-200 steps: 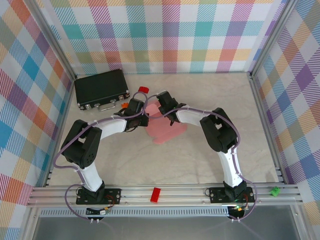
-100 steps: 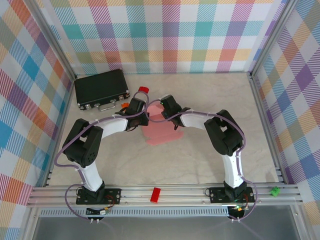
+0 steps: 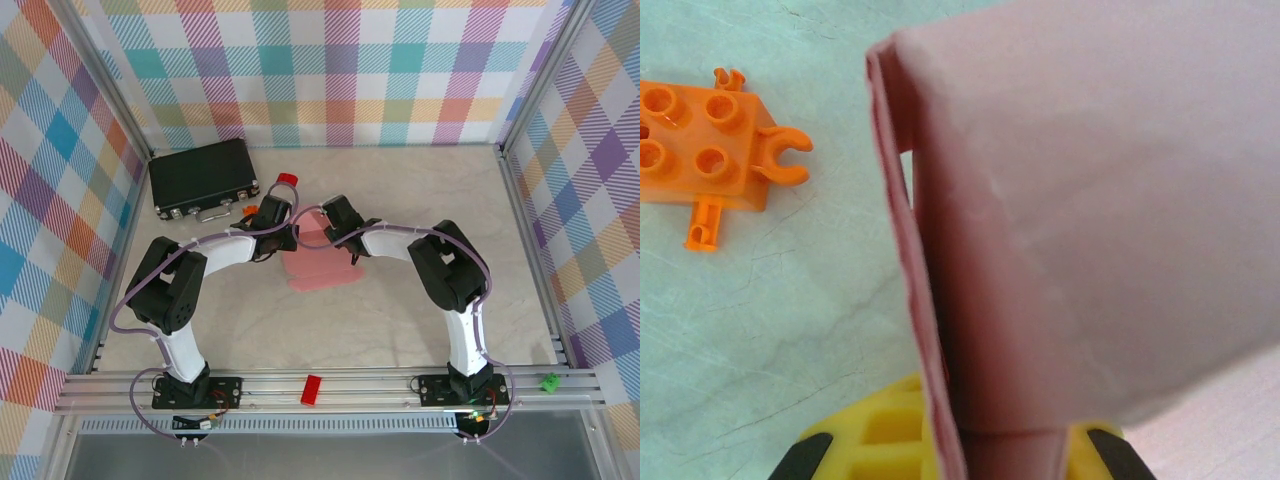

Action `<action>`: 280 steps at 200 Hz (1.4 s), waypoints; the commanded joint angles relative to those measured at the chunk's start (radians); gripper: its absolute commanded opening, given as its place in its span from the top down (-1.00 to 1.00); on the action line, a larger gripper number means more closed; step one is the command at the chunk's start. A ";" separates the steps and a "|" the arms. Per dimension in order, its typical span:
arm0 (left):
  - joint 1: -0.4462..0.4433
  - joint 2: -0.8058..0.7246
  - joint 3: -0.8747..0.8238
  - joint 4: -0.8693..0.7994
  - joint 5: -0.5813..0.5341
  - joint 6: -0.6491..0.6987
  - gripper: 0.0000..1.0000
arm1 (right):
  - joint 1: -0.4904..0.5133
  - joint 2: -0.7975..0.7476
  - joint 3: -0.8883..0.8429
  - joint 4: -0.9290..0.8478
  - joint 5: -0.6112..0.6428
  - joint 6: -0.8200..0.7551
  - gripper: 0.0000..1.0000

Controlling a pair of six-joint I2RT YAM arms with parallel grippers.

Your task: Fold the paper box

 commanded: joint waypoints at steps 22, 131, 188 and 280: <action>-0.014 0.021 0.025 -0.032 -0.002 0.009 1.00 | 0.006 -0.068 -0.040 -0.016 -0.011 0.023 -0.25; -0.014 0.027 0.032 -0.041 -0.010 0.006 1.00 | -0.002 -0.241 -0.240 0.010 -0.170 0.028 -0.57; -0.013 0.012 0.039 -0.074 -0.013 -0.033 1.00 | -0.060 -0.422 -0.338 -0.108 -0.268 0.218 -0.58; -0.014 -0.023 0.084 -0.216 -0.060 -0.311 1.00 | -0.137 -0.783 -0.586 -0.203 -0.460 0.504 -0.55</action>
